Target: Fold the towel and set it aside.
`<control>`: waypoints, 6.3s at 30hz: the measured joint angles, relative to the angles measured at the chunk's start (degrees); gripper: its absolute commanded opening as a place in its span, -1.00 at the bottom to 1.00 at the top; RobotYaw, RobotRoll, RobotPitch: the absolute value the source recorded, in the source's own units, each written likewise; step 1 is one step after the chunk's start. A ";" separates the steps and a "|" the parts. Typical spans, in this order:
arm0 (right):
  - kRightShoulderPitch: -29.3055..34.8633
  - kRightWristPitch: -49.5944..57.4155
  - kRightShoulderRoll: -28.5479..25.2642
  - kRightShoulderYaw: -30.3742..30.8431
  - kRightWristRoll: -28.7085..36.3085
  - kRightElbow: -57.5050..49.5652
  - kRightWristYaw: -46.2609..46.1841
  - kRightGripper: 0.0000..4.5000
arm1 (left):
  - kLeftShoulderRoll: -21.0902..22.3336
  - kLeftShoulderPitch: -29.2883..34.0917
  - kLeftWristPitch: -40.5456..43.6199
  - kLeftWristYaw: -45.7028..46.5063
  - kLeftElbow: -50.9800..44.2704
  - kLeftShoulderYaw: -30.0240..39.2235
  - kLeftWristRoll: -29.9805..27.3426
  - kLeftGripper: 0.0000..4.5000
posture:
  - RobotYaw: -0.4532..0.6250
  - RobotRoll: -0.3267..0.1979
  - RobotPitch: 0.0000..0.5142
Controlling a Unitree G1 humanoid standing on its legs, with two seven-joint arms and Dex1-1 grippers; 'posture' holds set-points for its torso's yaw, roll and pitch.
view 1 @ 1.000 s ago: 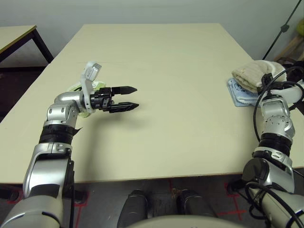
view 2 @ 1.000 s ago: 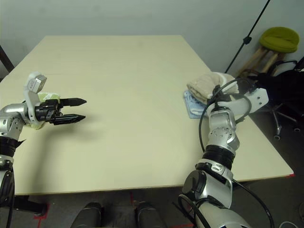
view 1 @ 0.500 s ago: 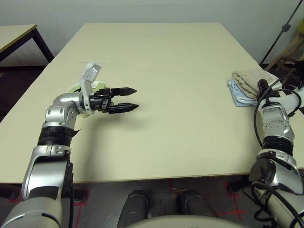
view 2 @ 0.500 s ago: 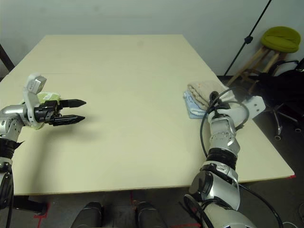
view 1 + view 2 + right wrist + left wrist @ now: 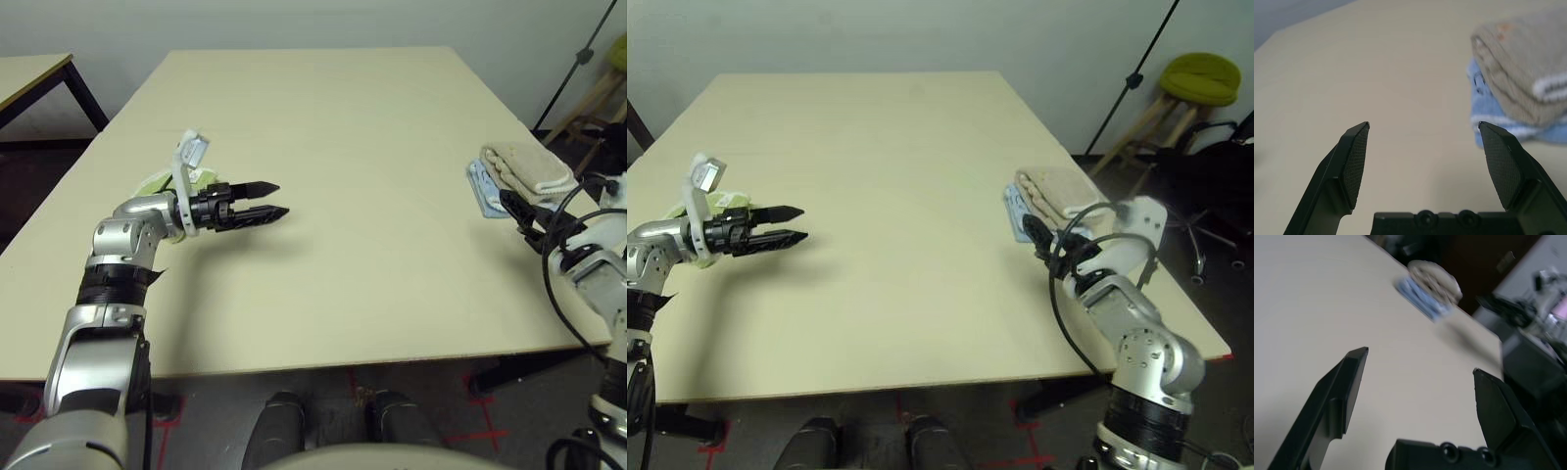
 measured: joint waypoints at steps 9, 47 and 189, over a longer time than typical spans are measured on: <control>-4.39 -17.99 6.68 3.16 -12.62 6.62 1.02 0.99 | -6.13 3.57 -18.71 25.49 -0.13 5.86 7.22 1.00 | -0.19 0.25 -0.53; -10.29 -40.05 17.93 5.80 -28.80 21.04 -6.75 0.99 | -10.08 7.04 -44.53 66.78 13.02 9.18 20.01 1.00 | -0.15 0.25 -0.65; -13.04 -38.91 13.05 7.60 -31.73 25.88 -3.12 0.99 | -12.72 8.80 -41.97 66.10 8.32 7.85 18.37 1.00 | -0.12 0.25 -0.63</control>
